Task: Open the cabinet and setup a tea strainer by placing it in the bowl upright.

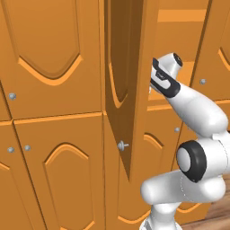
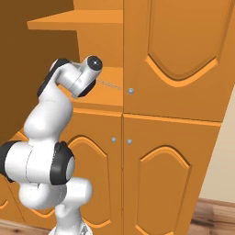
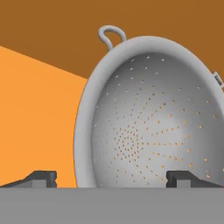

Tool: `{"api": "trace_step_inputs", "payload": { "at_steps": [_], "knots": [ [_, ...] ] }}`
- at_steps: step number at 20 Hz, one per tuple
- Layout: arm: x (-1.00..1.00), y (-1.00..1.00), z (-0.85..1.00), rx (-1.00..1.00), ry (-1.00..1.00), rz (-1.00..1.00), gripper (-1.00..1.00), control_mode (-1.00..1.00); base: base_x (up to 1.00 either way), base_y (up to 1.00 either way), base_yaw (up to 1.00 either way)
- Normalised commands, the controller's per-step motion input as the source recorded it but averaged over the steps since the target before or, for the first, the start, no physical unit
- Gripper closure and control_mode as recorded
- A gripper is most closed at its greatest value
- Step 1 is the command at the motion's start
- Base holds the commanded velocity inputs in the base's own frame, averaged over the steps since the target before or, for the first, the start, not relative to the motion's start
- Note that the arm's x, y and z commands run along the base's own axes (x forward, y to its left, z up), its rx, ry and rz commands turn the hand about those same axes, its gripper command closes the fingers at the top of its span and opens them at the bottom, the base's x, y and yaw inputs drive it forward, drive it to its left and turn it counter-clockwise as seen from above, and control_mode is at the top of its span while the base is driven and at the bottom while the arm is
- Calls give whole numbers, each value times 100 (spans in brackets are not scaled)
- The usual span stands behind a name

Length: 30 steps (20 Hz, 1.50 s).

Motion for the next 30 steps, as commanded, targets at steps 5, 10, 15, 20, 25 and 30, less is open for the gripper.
{"api": "trace_step_inputs", "payload": {
  "at_steps": [5,10,15,20,25,30],
  "knots": [
    [0,6,0,0,0,0,100,-100,0,0,0],
    [0,7,0,0,0,0,100,-100,0,0,0],
    [0,17,11,-7,0,0,100,-100,0,0,0],
    [0,5,27,-14,-1,-3,100,-100,0,0,0],
    [-27,-1,15,-6,-3,-10,100,-100,0,0,0],
    [-64,-1,17,0,-6,-13,100,-100,0,0,0]
  ]
}}
